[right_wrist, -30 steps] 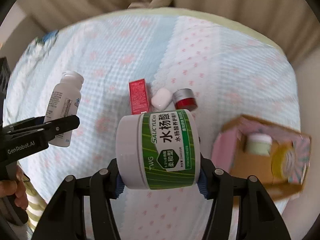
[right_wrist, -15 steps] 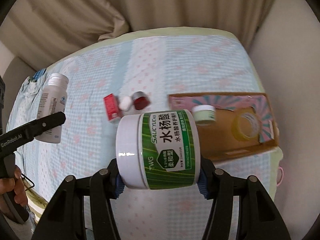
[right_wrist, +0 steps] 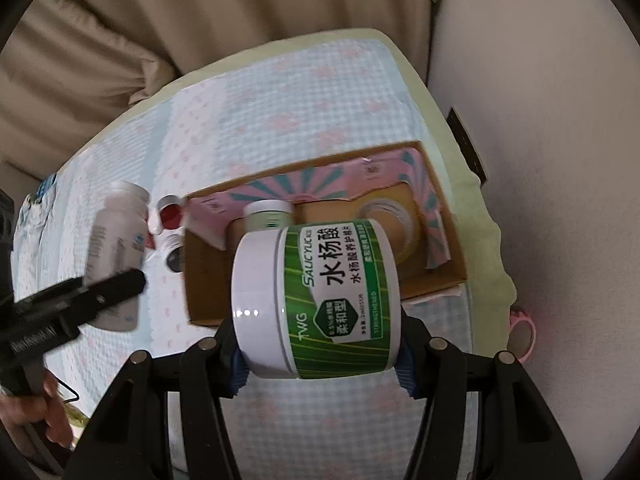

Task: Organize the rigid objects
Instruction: 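Carry the bottle and jar into the pink box and open both tools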

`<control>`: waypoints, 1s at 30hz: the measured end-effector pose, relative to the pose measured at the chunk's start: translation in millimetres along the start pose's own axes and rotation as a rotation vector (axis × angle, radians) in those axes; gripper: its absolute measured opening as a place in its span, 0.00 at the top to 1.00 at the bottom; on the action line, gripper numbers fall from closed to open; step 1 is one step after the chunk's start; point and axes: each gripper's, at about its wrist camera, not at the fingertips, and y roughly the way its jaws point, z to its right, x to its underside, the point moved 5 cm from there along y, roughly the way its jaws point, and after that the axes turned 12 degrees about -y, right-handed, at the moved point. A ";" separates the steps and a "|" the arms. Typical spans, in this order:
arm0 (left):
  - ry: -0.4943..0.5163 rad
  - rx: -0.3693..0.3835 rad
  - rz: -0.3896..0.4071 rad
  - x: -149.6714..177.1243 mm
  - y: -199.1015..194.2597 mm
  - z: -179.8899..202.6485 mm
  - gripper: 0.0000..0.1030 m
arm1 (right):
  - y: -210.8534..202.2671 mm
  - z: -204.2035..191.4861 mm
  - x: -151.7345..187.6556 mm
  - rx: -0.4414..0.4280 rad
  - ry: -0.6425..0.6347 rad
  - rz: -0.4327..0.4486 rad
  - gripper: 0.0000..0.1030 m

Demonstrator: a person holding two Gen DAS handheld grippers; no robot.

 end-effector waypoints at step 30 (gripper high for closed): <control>0.332 -0.263 -0.164 1.4 129.9 15.1 0.00 | 97.2 53.6 -4.3 -0.244 0.210 -0.048 0.00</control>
